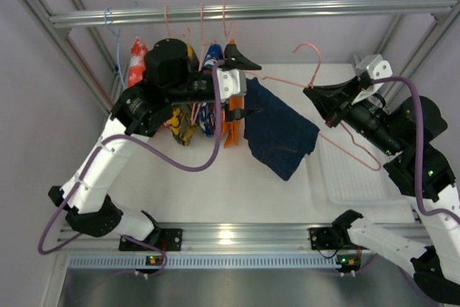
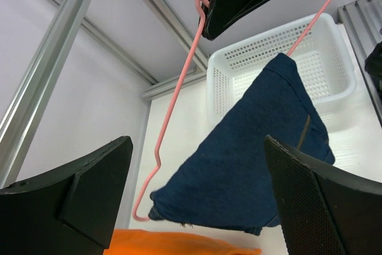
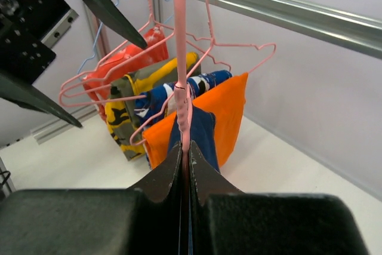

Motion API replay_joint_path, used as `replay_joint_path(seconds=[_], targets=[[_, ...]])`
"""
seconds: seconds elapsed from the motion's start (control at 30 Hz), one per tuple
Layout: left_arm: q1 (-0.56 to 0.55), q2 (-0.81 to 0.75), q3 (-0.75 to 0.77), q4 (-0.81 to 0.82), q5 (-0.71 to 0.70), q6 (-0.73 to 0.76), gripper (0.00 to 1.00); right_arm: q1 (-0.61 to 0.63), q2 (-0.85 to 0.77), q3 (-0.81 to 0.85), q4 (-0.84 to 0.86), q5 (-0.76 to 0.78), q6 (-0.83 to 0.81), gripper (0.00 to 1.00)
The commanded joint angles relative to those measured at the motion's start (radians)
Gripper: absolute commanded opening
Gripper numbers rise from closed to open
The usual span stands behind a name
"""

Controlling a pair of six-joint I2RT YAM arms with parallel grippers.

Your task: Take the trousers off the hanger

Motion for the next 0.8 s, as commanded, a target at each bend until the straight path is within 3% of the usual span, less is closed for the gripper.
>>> replay_joint_path(seconds=[0.0, 0.1, 0.3, 0.43, 0.6, 0.77], targets=[[-0.077, 0.031, 0.004, 0.079, -0.168, 0.097, 0.95, 0.018, -0.044, 0.006, 0.099, 0.024, 0.023, 0.0], [-0.157, 0.063, -0.02, 0.151, -0.319, 0.103, 0.9, 0.018, -0.052, 0.001, 0.111, 0.026, 0.058, 0.0], [-0.275, 0.027, -0.252, 0.452, -0.606, 0.149, 0.84, 0.018, -0.046, 0.005, 0.108, 0.061, 0.105, 0.0], [-0.376, 0.016, -0.37, 0.625, -0.671, 0.342, 0.79, 0.018, -0.035, 0.007, 0.107, 0.041, 0.135, 0.0], [-0.4, 0.065, -0.324, 0.713, -0.746, 0.379, 0.69, 0.016, -0.053, -0.011, 0.107, 0.052, 0.13, 0.0], [-0.4, 0.065, -0.347, 0.747, -0.652, 0.359, 0.6, 0.018, -0.079, -0.04, 0.081, 0.046, 0.142, 0.0]])
